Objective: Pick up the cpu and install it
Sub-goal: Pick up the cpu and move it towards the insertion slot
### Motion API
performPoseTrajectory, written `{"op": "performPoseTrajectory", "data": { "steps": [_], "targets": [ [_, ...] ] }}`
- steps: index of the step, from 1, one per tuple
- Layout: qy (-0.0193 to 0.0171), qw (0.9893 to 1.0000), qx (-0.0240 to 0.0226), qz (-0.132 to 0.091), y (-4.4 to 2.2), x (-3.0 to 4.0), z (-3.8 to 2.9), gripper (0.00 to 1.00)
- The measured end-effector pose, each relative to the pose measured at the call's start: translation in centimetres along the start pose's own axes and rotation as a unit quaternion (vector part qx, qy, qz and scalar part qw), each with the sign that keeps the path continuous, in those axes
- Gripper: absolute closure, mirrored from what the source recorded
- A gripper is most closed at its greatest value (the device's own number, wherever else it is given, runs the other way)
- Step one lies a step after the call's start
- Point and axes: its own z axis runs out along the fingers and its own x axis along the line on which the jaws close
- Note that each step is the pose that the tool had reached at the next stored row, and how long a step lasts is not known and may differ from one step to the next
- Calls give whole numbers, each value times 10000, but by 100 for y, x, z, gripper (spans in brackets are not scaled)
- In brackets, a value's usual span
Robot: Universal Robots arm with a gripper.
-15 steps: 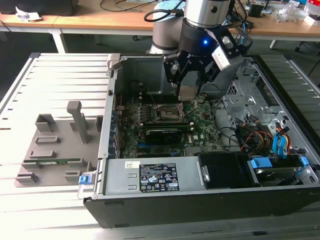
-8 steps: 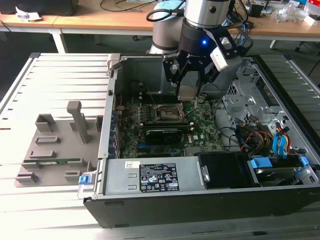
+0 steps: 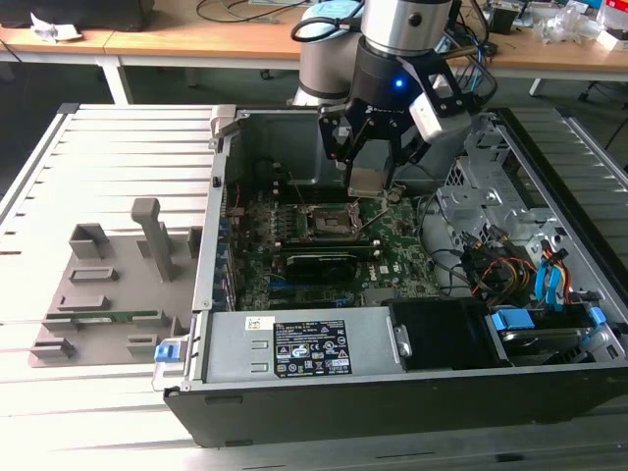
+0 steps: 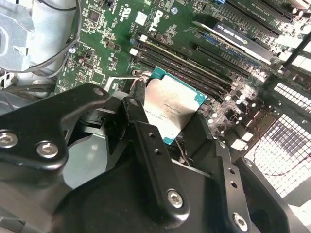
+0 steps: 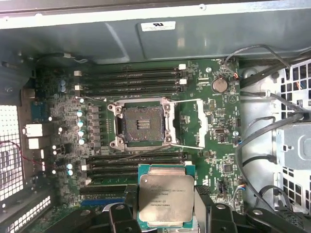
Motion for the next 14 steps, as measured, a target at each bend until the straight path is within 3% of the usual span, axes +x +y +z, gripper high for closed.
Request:
{"op": "performPoseTrajectory", "data": {
  "steps": [8, 14],
  "targets": [
    [7, 9996, -6, 292, 0, 0, 6, 45],
    [17, 9979, -16, 650, 0, 0, 13, 45]
  ]
}}
